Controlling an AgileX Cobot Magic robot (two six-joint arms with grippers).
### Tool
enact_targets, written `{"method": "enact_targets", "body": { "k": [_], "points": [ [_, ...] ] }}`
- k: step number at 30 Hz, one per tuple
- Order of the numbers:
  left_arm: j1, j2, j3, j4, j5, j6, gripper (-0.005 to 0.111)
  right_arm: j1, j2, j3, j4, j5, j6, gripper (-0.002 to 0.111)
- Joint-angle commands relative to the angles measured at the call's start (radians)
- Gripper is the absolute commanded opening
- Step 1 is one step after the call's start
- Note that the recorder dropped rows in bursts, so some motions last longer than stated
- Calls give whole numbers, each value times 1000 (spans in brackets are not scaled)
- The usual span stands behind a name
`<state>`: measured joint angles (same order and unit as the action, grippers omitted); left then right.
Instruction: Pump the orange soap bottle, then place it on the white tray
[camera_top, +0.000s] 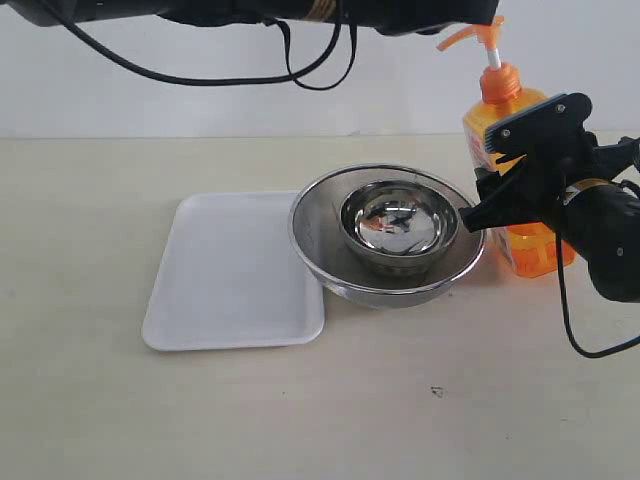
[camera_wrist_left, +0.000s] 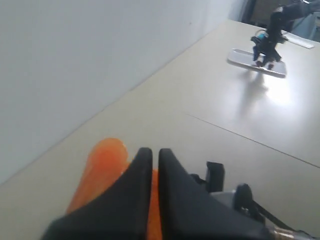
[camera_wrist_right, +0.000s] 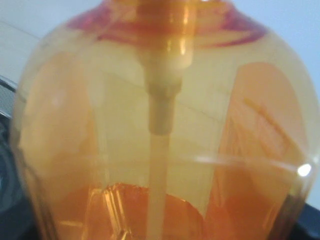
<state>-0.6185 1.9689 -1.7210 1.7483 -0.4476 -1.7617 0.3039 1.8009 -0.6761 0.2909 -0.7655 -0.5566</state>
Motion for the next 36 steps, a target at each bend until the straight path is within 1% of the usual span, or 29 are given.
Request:
{"method": "enact_targets", "body": {
  "k": [1, 3, 8, 16, 22, 36],
  "points": [
    [-7, -16, -11, -4, 112, 14, 5, -3, -13, -6, -11, -4, 1, 0],
    [-7, -14, -20, -4, 134, 18, 5, -3, -13, -6, -11, -4, 3, 0],
    [-9, -8, -33, -4, 138, 39, 5, -3, -13, -6, -11, -4, 11, 0],
    [-30, 34, -78, -4, 132, 39, 5, -3, -13, -6, -11, -4, 6, 0],
    [-33, 67, -128, -4, 121, 39, 5, -3, -13, -6, -13, -4, 6, 0],
    [-33, 103, -137, -4, 138, 39, 5, -3, -13, -6, -22, 17, 1, 0]
  ]
}}
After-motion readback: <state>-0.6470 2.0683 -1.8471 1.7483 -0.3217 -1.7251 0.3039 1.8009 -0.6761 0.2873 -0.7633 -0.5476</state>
